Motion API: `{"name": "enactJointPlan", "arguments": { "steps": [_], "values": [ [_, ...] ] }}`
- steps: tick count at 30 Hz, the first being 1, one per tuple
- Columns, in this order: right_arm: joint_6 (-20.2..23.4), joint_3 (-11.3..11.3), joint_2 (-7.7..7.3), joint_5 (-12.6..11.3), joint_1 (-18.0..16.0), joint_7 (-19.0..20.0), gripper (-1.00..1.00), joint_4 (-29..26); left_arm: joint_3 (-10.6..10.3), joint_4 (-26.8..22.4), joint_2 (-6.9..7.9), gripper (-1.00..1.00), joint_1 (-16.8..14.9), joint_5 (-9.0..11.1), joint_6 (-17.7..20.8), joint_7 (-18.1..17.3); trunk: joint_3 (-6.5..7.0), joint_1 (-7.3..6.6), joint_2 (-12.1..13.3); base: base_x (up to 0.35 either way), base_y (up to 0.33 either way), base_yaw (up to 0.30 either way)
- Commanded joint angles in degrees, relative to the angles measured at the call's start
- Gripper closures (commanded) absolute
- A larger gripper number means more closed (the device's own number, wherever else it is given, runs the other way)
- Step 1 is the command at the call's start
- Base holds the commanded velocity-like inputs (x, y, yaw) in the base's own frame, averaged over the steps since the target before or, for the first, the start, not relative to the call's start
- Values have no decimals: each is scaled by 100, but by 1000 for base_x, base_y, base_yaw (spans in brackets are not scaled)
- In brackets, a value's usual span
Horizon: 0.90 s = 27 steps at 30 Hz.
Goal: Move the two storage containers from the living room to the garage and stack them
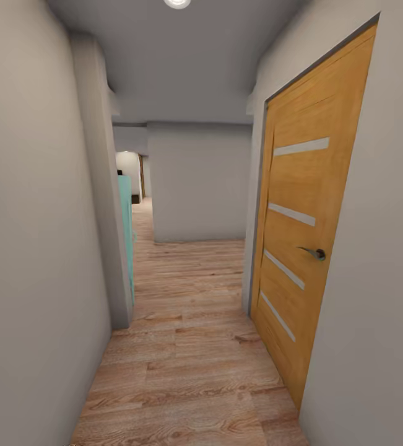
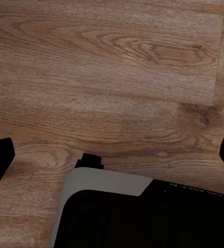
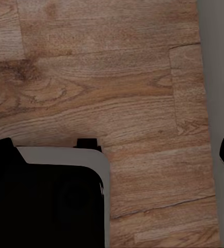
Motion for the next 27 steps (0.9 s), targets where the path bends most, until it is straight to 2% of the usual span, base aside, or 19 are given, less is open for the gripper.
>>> {"name": "enactJointPlan", "arguments": {
  "steps": [1, 17, 27],
  "values": [
    [-35, 49, 2, -52, -7, -3, -100, 18, -18, 8, 0, -100, -4, 42, -18, -7, -8, 5, -8, 190, 0, 269],
    [-37, 47, -4, -56, -8, -5, -100, 18, -18, 8, 0, -100, -4, 42, -14, -7, -8, 5, -8, 191, 0, 265],
    [-47, 45, -8, -50, -9, 0, -100, 18, -23, 8, 0, -100, -1, 35, 23, -7, -8, 5, -8, 294, 0, 41]
  ]
}}
